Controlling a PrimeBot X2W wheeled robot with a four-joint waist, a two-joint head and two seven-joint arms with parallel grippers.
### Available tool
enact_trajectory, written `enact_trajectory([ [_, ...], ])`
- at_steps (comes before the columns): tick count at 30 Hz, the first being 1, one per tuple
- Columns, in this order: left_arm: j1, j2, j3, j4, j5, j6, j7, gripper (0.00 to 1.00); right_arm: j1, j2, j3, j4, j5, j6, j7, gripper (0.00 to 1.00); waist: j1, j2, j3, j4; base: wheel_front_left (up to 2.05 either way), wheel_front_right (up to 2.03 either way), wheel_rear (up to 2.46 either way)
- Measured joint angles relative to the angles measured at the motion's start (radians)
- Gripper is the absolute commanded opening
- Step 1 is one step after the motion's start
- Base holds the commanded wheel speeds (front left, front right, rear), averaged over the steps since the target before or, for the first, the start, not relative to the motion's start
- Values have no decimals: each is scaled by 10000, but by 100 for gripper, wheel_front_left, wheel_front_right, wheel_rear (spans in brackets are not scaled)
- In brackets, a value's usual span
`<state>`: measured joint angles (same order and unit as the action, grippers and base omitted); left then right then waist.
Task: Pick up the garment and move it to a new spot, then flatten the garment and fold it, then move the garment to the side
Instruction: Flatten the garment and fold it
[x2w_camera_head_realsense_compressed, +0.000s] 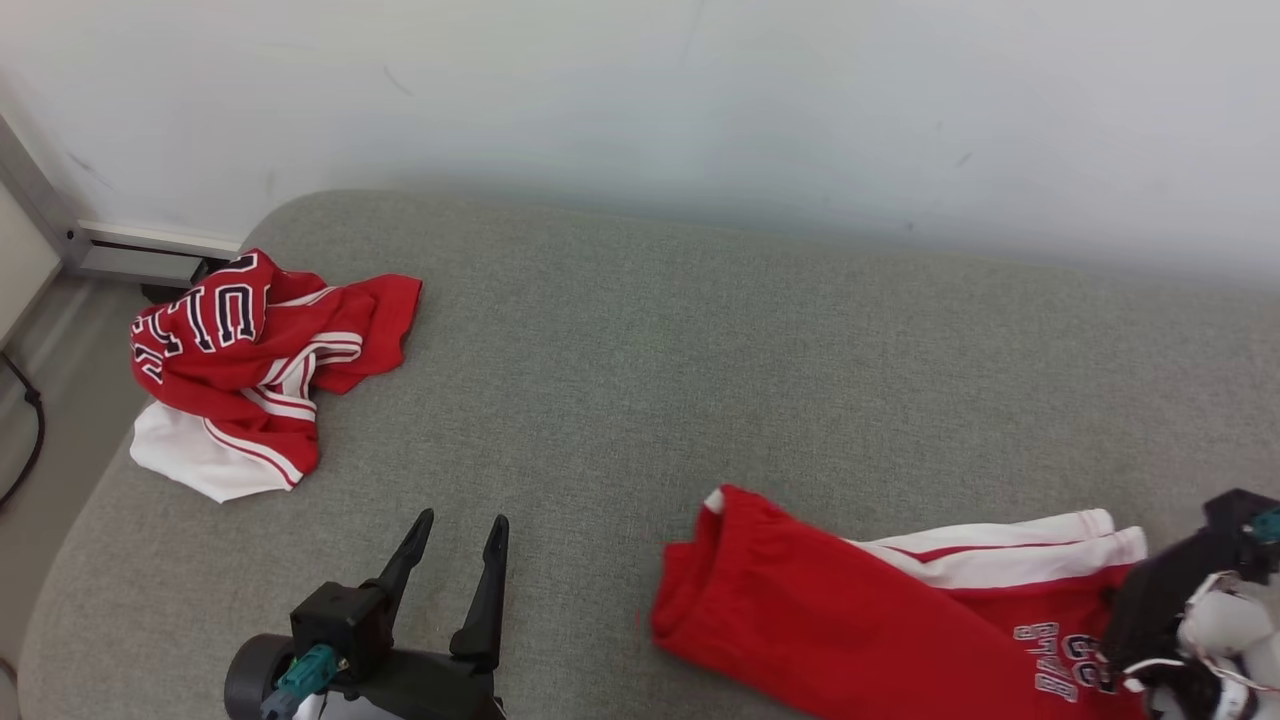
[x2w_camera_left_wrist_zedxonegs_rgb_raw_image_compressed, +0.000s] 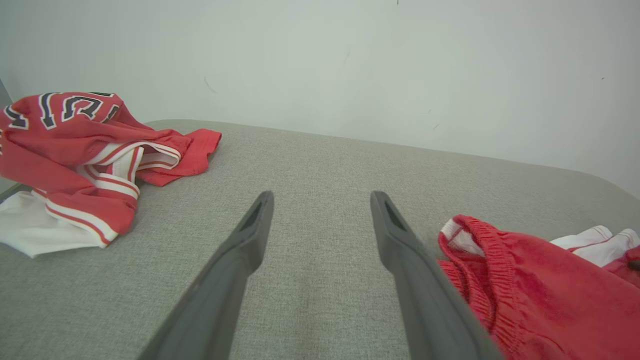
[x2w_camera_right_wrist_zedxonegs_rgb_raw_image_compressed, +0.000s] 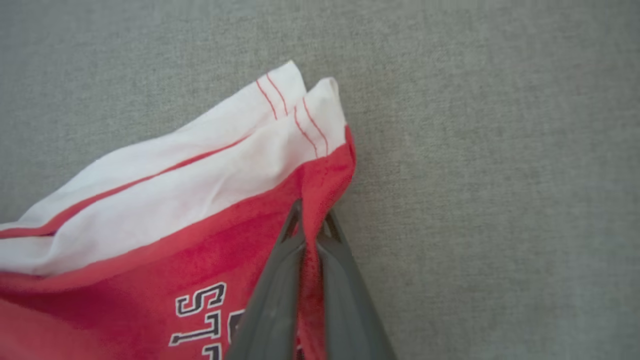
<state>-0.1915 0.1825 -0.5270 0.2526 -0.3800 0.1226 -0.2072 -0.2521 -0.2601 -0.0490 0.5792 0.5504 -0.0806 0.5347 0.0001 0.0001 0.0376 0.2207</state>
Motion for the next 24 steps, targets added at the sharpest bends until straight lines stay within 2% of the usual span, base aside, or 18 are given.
enact_trajectory([
  [3, 1, 0, -6, 2, 0, 0, 2, 100, 71, -263, -238, 25, 23, -63, -73, 0, 0, 0, -33, -4, 0, 0, 0],
  [9, 24, 6, -17, -13, -2, 0, 15, 100, 655, -1469, -1108, 58, -119, -263, -387, 0, -1, 0, -96, -37, 0, 0, 0],
  [12, 35, 13, -13, -59, -2, 0, 15, 100, 899, -1764, -1354, -198, -368, -353, -614, 0, -2, 0, -56, -68, 0, 0, 0],
  [18, 54, 13, 12, -88, -6, 0, 13, 100, 781, -1647, -1137, -1055, -650, -376, -784, 0, -2, 0, 48, -207, 0, 0, 0],
  [24, 43, -67, -10, -65, -8, 0, 15, 100, 488, -554, -153, -1981, -635, -303, -577, 0, -2, 0, 33, -377, 0, 0, 0],
])
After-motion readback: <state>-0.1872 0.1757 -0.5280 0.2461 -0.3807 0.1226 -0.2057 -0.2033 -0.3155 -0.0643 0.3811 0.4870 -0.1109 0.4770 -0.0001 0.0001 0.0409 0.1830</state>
